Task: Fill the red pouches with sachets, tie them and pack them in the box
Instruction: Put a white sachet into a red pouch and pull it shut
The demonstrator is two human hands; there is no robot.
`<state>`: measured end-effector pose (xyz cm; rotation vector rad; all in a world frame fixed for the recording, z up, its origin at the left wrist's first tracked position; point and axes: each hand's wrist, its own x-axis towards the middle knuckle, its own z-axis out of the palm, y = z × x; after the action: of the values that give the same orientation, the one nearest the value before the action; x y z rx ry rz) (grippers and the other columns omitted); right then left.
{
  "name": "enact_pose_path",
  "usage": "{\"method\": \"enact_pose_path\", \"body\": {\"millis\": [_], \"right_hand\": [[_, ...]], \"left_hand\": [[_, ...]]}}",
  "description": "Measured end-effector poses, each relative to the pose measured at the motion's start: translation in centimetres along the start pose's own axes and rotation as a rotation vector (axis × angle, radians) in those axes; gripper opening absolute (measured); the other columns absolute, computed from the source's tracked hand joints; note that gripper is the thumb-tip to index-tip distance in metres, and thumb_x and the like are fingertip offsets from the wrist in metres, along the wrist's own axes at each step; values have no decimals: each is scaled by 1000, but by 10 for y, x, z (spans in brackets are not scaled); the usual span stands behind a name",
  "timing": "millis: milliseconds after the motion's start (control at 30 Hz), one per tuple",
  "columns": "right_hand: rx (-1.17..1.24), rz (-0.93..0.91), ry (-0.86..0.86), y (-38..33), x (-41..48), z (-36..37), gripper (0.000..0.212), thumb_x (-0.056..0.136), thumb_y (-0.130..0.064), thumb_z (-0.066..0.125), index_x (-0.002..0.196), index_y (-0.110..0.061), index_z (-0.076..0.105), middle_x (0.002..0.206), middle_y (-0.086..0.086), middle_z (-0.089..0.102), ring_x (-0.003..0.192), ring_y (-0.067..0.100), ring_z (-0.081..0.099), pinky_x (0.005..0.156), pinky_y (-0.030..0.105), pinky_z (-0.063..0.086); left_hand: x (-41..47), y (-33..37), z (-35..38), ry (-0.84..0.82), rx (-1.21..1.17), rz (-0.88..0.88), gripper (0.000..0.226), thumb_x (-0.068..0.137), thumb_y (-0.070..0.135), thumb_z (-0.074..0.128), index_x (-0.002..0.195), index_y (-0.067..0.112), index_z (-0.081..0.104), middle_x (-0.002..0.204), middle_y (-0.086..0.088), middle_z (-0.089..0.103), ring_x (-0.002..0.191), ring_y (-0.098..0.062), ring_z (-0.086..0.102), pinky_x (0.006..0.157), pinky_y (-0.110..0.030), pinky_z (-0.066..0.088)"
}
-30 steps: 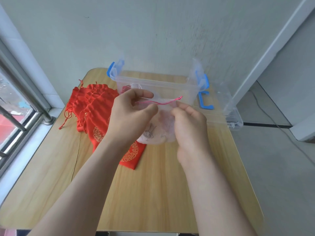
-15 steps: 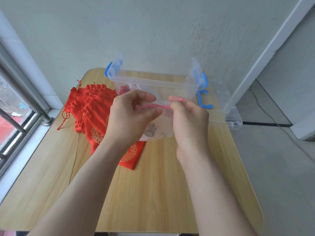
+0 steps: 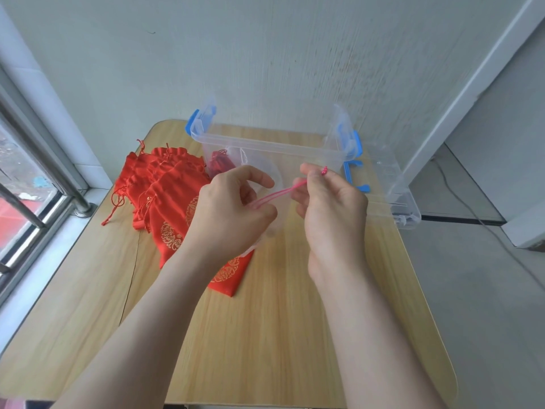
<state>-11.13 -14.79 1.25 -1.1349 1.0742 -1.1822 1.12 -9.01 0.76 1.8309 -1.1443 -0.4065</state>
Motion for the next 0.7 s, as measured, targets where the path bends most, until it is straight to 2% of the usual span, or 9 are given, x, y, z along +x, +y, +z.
{"method": "enact_pose_path", "body": {"millis": [67,133,200,267,400,500,533,567,700], "right_hand": [[28,29,-43,0,0,0,23,111,-21,56,111,-19,78,91,0,79,91,19,79,78,27,59],[41,32,-66,-1,0,1,22,111,-19,56,111,-17,78,89,4,79,85,22,78,72,26,59],[31,15,-72,-1,0,1,21,111,-17,57,109,-18,78,90,6,80,85,24,78,76,35,63],[11,1,-76,-1,0,1,21,110,-16,58,108,-18,78,88,7,80,84,26,79,85,44,65],[13,-3,-73,-6,-3,0,21,109,-19,60,99,-23,79,87,5,82,90,27,79,91,46,64],[2,7,-52,-8,-2,-3,19,110,-22,60,111,-17,78,88,-2,82,93,11,79,77,17,57],[-1,7,-36,-9,-1,-4,19,110,-23,59,112,-17,78,89,-4,82,93,6,78,73,12,54],[5,6,-17,-9,0,-4,20,110,-23,59,112,-17,78,91,-4,82,93,5,78,74,11,53],[28,-11,25,-8,1,-4,20,110,-24,60,110,-20,80,94,-3,81,89,9,76,82,25,56]], "left_hand": [[0,0,1,-35,70,58,37,74,12,72,105,33,73,79,9,60,73,-3,55,65,-9,38],[-2,1,2,-52,57,108,38,74,19,73,110,33,72,96,12,65,91,1,60,79,-8,44],[-4,4,3,-51,-16,125,42,77,27,75,118,30,69,104,14,72,103,4,66,92,-17,51],[-5,8,2,-67,-70,133,46,82,25,80,126,29,66,103,14,77,105,6,69,97,-25,54],[-5,8,2,-120,-110,162,29,91,26,82,118,28,71,88,13,80,91,2,76,92,-37,60],[-3,5,3,-86,-50,144,20,92,22,78,109,30,74,79,11,79,82,-1,76,88,-36,59],[-3,4,4,-71,-34,139,18,91,20,77,105,30,75,79,10,79,82,-2,75,88,-35,59],[-2,4,4,-57,-25,137,16,90,19,75,100,30,75,79,10,78,82,-2,75,87,-35,59],[0,2,4,-94,56,115,23,85,6,65,77,24,76,79,5,78,80,-14,75,79,-30,55]]}}
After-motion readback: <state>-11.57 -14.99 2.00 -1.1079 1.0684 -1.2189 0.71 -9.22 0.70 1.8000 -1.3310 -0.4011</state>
